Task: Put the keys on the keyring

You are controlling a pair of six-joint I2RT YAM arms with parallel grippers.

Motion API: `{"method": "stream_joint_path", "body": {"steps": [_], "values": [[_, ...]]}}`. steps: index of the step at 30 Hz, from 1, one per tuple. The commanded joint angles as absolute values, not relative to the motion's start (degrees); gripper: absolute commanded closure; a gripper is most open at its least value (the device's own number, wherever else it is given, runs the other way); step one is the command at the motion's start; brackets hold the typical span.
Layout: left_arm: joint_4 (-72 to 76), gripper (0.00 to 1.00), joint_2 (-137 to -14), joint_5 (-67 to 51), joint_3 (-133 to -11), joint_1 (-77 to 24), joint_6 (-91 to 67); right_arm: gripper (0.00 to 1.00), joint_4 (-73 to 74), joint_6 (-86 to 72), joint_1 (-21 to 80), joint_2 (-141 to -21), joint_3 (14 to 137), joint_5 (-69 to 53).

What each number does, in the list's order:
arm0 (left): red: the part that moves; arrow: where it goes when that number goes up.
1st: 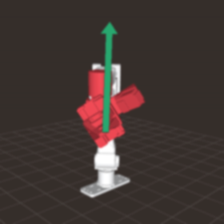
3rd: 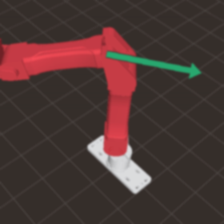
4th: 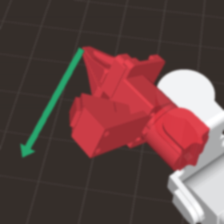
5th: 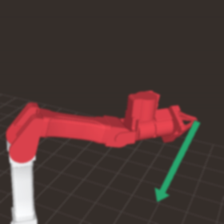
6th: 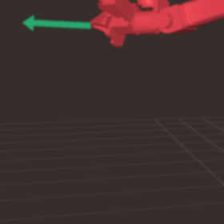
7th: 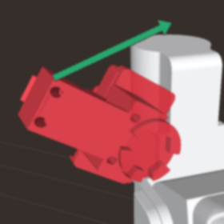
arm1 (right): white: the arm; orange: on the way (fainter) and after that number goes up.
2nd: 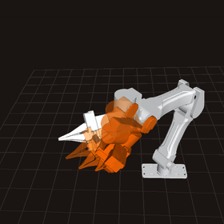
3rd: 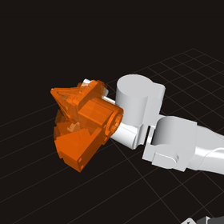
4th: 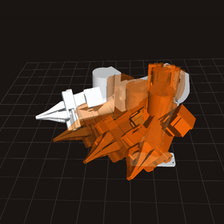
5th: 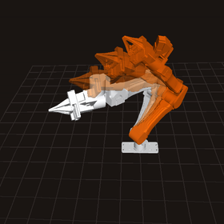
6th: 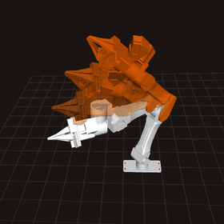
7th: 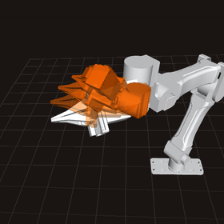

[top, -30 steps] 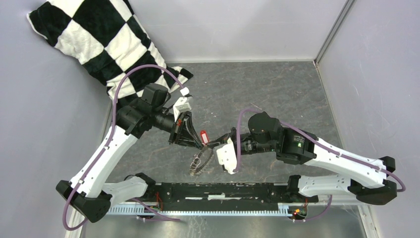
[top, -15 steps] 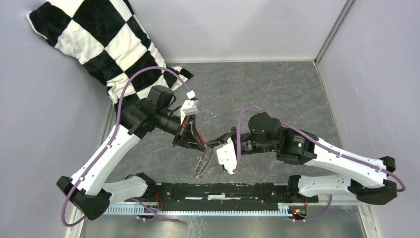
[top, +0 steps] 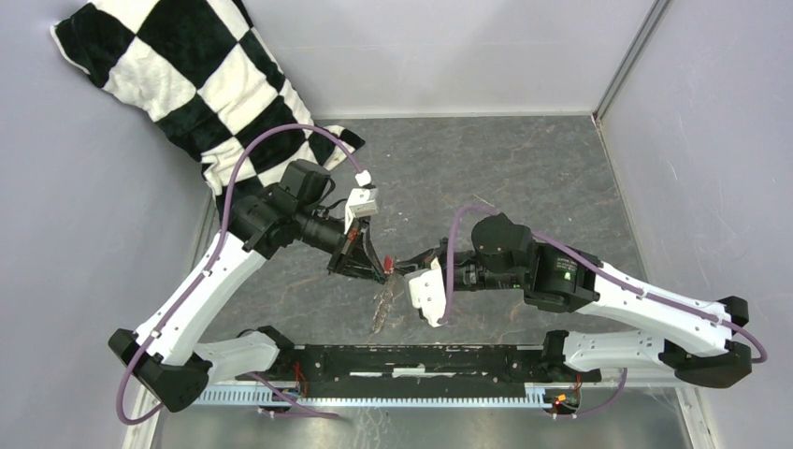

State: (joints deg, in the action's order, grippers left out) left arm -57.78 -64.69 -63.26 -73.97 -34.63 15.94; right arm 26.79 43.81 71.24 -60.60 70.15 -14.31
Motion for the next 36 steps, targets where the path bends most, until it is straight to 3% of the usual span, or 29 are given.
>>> {"method": "stream_joint_path", "body": {"steps": [1,13,20,27,36], "values": [[-59.8,0.98,-63.5,-66.6,-77.8,-35.0,19.6,0.99,27.2,43.8,71.4,-59.5,68.2,-8.7],[-62.8,0.98,-64.0,-68.5,-78.0,-35.0,23.3,0.99,37.2,46.3,71.3,-54.8,74.1,-5.5],[-64.0,0.98,-64.3,-69.7,-77.1,-35.0,26.7,0.99,44.8,46.9,71.4,-56.2,80.0,-18.6],[-68.7,0.98,-66.5,-71.4,-80.1,-35.0,32.7,0.99,44.7,45.2,71.4,-59.8,77.9,-27.5],[-73.2,0.98,-68.4,-71.8,-82.2,-35.0,36.3,0.99,35.7,44.7,71.5,-61.5,76.0,-19.4]]}}
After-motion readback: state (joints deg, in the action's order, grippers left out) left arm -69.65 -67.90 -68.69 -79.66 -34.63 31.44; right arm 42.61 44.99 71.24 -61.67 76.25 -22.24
